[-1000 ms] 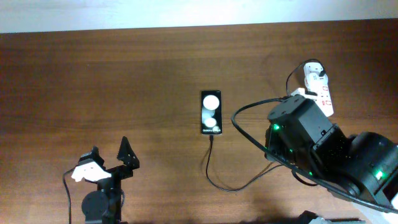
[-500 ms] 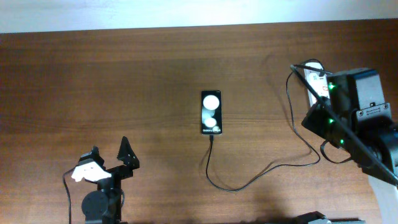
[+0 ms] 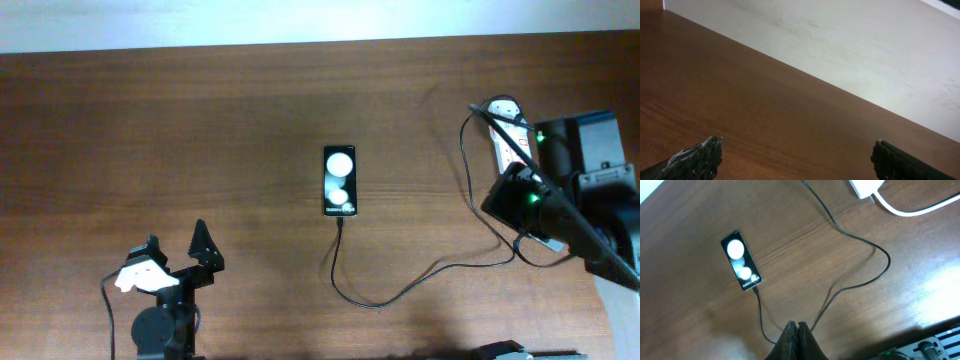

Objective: Plug charger to phone and switch on socket
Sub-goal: 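Move the right gripper over the white power strip's switch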

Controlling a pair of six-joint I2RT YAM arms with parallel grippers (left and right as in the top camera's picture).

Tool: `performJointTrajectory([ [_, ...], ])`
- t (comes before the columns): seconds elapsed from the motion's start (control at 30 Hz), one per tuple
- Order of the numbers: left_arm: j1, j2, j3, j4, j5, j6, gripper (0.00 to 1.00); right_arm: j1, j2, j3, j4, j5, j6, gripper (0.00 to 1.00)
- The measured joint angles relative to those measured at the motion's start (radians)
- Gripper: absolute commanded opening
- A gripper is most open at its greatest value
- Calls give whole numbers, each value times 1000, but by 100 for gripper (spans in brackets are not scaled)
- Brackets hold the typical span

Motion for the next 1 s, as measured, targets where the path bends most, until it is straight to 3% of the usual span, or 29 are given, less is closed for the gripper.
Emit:
performJointTrajectory([
  [0.13,0,0,0,1,0,0,99,-1,105,36,-9,0,0,4],
  [0.23,0,0,0,0,0,0,99,-34,222,160,-71,-6,-2,4],
  [0.33,0,1,0,0,0,0,99,-166,326,335,-100,-34,-22,4],
  [0.57,0,1,0,0,0,0,99,-520,429,370,-101,-165,-83,4],
  [1.0,0,1,0,0,0,0,99,-548,575,372,23,-191,-131,5],
])
